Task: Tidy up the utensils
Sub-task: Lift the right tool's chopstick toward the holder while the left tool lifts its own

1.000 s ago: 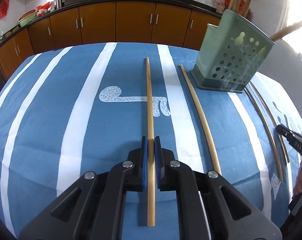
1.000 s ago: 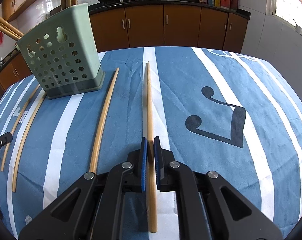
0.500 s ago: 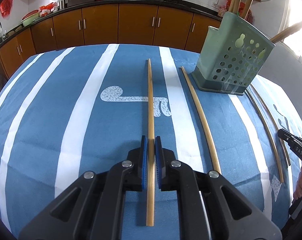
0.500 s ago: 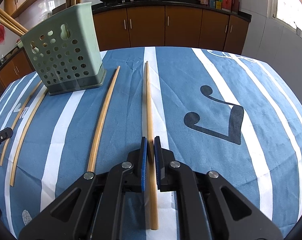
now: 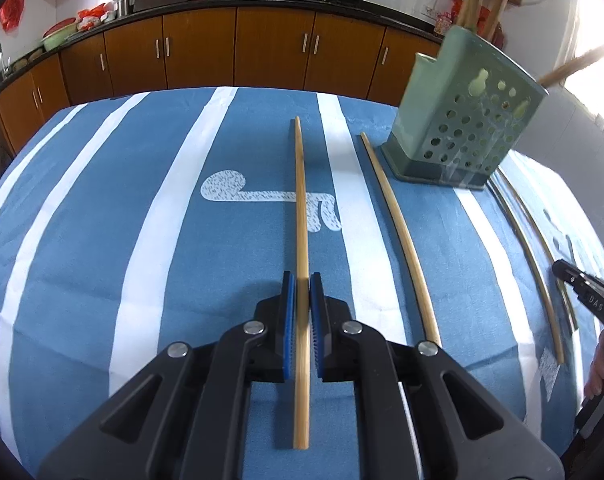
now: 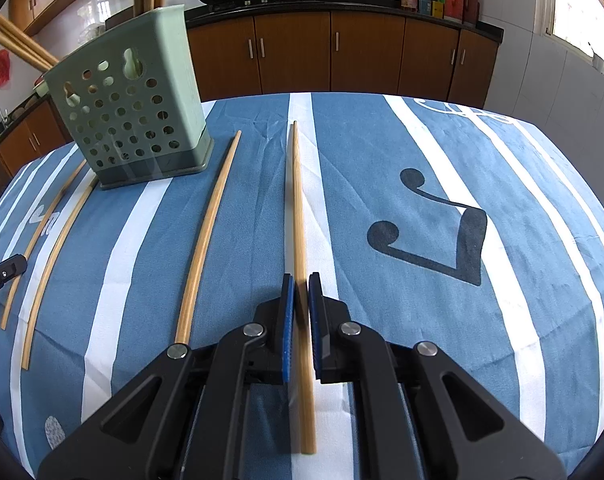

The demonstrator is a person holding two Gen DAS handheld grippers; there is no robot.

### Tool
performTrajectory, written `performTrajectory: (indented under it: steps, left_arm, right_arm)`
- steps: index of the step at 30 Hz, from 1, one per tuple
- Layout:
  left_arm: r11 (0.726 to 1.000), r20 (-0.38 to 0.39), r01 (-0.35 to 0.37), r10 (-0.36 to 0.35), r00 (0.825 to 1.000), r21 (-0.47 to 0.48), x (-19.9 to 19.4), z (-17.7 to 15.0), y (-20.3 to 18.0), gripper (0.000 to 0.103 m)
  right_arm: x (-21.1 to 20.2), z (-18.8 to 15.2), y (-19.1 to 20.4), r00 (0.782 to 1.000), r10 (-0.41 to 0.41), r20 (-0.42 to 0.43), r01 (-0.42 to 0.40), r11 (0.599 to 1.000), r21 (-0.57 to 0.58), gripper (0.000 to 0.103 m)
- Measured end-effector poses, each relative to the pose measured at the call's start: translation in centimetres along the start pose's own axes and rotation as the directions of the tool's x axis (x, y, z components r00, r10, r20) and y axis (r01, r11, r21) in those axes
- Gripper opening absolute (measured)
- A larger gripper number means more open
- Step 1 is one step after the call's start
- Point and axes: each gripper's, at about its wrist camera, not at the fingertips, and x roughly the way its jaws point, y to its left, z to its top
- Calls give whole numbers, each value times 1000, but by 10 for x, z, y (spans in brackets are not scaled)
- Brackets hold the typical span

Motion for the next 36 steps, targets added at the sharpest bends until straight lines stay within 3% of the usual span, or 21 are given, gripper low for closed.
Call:
performTrajectory:
  steps: [11, 14, 22, 29, 36]
  left_arm:
    - [1000, -21, -18, 18, 1000, 25, -10, -11, -2, 8]
    - [1000, -33, -7, 8, 999, 14, -15, -9, 0, 8]
    - [999, 106, 25, -29, 994, 34, -68, 10, -7, 8]
    - [997, 239, 81, -74, 968, -18, -110, 33, -4, 8]
    - [996, 310, 90, -87, 947, 3, -137, 46, -10, 8]
  right_arm:
    - [-7, -6, -2, 1000, 13, -9, -13, 1000, -1, 8]
    - [-22, -3, -5, 999, 22, 31, -23, 1000, 13, 7]
    - [-71, 17, -12, 985, 41, 169, -48, 998, 34, 7]
    - [-104, 34, -16, 958, 53, 283, -70, 996, 50, 7]
    - [-125, 45, -18, 934, 66, 352, -88, 995, 48, 7]
